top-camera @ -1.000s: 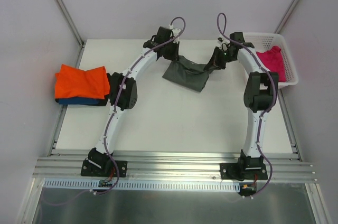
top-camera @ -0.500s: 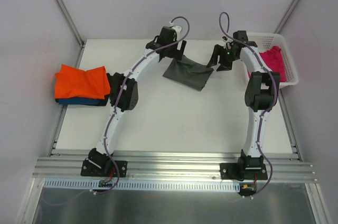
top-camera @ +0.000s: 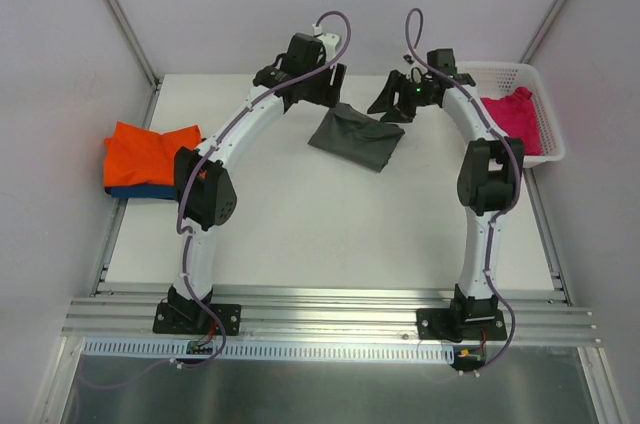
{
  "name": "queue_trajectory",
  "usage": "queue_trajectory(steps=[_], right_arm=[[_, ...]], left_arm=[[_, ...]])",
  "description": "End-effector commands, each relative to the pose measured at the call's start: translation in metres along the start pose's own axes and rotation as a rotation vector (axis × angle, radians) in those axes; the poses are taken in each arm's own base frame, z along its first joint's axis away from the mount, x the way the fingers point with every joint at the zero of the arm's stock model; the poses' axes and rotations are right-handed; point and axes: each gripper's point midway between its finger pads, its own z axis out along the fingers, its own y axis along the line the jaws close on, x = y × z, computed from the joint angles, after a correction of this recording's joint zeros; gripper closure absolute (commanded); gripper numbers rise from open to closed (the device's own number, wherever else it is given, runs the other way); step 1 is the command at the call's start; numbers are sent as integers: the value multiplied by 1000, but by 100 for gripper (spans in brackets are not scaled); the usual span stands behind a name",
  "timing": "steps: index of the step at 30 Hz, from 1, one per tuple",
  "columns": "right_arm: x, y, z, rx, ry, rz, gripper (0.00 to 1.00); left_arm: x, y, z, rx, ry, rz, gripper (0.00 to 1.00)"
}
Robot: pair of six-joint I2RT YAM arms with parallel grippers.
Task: Fold and stack the t-shirts
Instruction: Fold the tshirt
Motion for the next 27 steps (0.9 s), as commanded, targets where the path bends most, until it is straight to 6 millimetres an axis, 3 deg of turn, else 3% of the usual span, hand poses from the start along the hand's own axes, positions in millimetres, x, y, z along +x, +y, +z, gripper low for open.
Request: queue_trajectory(steps=[1, 5, 7, 18, 21, 27], right_arm=[[10, 10, 34, -115, 70, 82, 36], [7, 1, 54, -166, 84, 159, 37], [9, -8, 63, -167, 93, 195, 37], [-31, -36, 75, -200, -14, 269, 38], [-39, -50, 76, -183, -44, 277, 38], [-43, -53, 73, -176, -58, 259, 39]], left_arm=[[23, -25, -3, 69, 81, 2, 37], [45, -61, 4, 227, 151, -18, 42], [62, -67, 11, 251, 197, -32, 43], [113, -69, 32, 233, 317, -4, 42], [119, -71, 41, 235, 329, -6, 42], [115, -67, 62, 220, 313, -4, 42]])
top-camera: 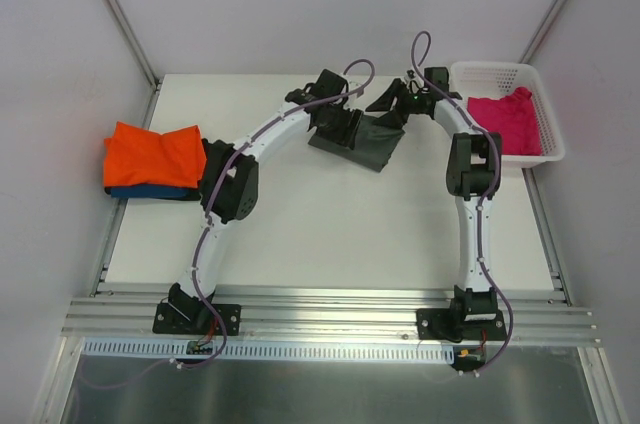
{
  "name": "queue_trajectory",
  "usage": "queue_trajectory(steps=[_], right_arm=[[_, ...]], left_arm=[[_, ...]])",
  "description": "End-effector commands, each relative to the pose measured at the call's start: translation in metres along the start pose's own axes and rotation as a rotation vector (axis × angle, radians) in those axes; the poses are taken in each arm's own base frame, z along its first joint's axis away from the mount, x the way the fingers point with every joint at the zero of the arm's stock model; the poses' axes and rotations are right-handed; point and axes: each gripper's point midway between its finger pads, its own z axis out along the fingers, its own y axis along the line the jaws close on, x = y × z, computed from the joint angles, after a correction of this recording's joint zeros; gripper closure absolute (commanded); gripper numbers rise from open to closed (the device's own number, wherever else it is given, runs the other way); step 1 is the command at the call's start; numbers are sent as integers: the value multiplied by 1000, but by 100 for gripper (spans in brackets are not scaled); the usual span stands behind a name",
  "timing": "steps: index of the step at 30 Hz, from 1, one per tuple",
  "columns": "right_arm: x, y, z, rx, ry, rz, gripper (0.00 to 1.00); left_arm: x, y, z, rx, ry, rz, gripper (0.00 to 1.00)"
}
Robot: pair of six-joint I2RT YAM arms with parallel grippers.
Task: Fold and stack the t-shirts
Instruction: Fold the tshirt
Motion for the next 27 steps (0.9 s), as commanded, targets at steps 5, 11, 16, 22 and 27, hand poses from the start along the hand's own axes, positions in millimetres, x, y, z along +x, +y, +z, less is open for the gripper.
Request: queue_trajectory(steps=[5, 11, 16, 22, 27], right_arm=[[-11, 14, -8, -4, -33, -52, 38], [-10, 12, -9, -7, -31, -50, 38], [-7, 14, -9, -11, -23, -49, 38], [-2, 16, -8, -15, -10, -50, 38], [4, 17, -6, -13, 3, -51, 38]], left_arm=[[-37, 13, 14, -28, -93, 36, 42], [-71, 39, 31, -66, -202, 76, 43], [-98, 65, 44, -102, -303, 76, 45], [-121, 89, 50, -119, -412, 45, 49], [-138, 94, 48, -119, -488, 62, 52]])
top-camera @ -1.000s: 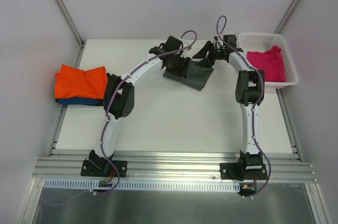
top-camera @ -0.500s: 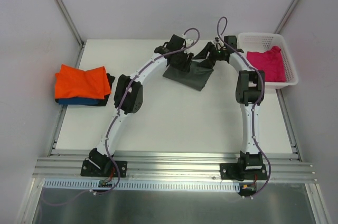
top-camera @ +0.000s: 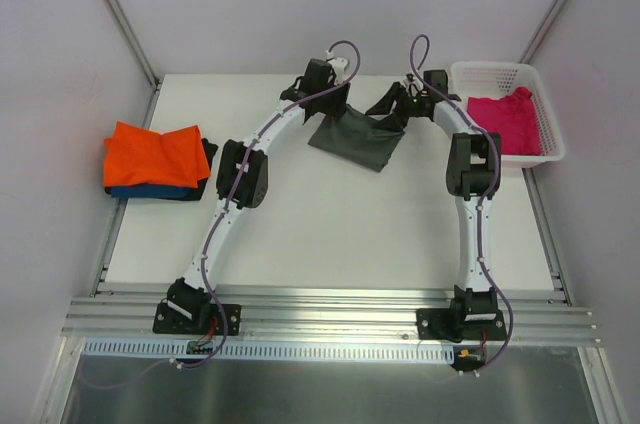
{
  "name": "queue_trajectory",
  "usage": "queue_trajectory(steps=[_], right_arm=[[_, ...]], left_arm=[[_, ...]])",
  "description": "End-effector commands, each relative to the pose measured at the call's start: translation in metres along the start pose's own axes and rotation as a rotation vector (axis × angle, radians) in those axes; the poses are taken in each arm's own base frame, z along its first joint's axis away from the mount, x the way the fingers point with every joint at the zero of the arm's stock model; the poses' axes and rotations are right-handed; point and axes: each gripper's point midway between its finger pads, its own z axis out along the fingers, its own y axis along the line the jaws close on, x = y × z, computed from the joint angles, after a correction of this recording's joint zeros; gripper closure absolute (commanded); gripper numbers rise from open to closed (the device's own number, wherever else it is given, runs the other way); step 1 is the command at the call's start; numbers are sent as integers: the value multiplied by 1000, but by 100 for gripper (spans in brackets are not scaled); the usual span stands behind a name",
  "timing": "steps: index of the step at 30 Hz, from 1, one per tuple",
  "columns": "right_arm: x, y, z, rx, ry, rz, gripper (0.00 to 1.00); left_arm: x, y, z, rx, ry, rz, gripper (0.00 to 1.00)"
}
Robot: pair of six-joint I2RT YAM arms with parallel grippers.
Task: Fold and stack the t-shirts
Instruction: Fold the tshirt
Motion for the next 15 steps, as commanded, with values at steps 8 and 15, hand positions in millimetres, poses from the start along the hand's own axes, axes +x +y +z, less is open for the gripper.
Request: queue_trajectory(steps=[8, 15], right_arm=[[8, 42, -13, -50, 8, -69, 37], [-2, 73, -33, -79, -32, -127, 35]], left_arm=[[-77, 12, -5, -84, -271, 51, 48], [-102, 42, -45, -239, -286, 81, 27]])
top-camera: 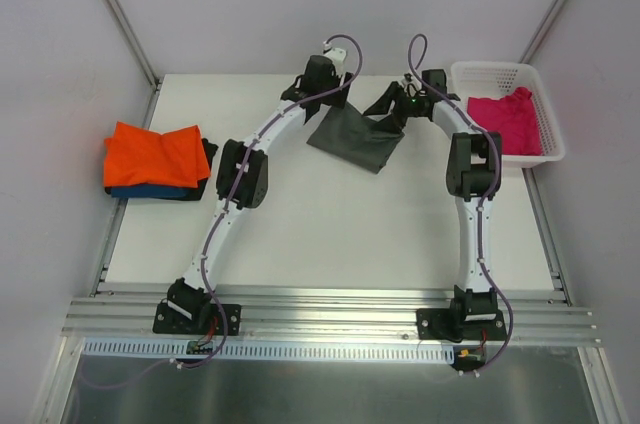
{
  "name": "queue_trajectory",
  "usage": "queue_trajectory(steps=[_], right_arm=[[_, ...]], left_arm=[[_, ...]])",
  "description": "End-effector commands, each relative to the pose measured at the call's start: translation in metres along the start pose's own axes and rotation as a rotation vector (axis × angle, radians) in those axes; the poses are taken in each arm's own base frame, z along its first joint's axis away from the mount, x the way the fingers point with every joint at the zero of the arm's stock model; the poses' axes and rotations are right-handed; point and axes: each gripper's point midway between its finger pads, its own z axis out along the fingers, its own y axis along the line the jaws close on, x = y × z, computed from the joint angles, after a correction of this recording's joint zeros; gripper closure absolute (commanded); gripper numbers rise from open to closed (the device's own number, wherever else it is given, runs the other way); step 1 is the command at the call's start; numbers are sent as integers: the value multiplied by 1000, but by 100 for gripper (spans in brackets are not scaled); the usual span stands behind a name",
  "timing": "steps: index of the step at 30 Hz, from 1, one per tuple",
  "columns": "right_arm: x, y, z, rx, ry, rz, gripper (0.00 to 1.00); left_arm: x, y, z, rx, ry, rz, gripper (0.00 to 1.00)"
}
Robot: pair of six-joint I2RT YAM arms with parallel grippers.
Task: Fold and stack the t-shirts
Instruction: Fold the tshirt
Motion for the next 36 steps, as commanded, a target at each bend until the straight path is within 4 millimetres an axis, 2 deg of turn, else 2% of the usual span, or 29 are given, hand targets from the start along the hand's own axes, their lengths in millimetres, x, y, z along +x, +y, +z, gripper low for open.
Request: queue_trajectory(steps=[1, 2, 3, 4, 5, 6, 7, 9, 10, 12, 17, 20, 25, 29, 36], right_arm=[[-14, 76, -38, -84, -62, -142, 34], [-16, 80, -42, -89, -70, -150, 34], [-18, 81, -45, -89, -77, -152, 34], [-20, 91, -52, -96, -88, -168, 34], [-22, 96, -59, -98, -101, -179, 34], [-22, 99, -65, -94, -106, -196, 34], [-23, 114, -77, -102, -124, -225, 34], [-21, 121, -89, -94, -129, -244, 33], [-20, 127, -95, -93, -136, -237, 33], [-18, 124, -95, -108, -130, -157, 33], [7, 101, -75, -76, -55, -123, 33], [25, 92, -64, -54, -3, -116, 33], [35, 71, -47, -12, 34, -99, 34], [46, 59, -38, 13, 70, -92, 34], [55, 52, -27, 18, 95, -75, 34]], left_arm=[[-59, 26, -36, -68, -84, 44, 26], [-66, 29, -46, -65, -81, 48, 24], [-56, 32, -50, -63, -34, 36, 23], [-54, 41, -56, -67, -12, 20, 22], [-63, 40, -66, -45, -14, 5, 21], [-55, 45, -73, -52, 28, -23, 19], [-53, 49, -78, -36, 47, -61, 18], [-51, 41, -90, 55, 78, -145, 18], [-48, 47, -94, 74, 97, -182, 18], [-39, 35, -99, 186, 137, -255, 20], [-8, 23, -102, 302, 243, -376, 21], [3, 9, -108, 383, 293, -452, 21], [14, -3, -110, 451, 348, -544, 22], [22, 4, -98, 441, 354, -578, 22], [41, 22, -82, 405, 370, -627, 24]])
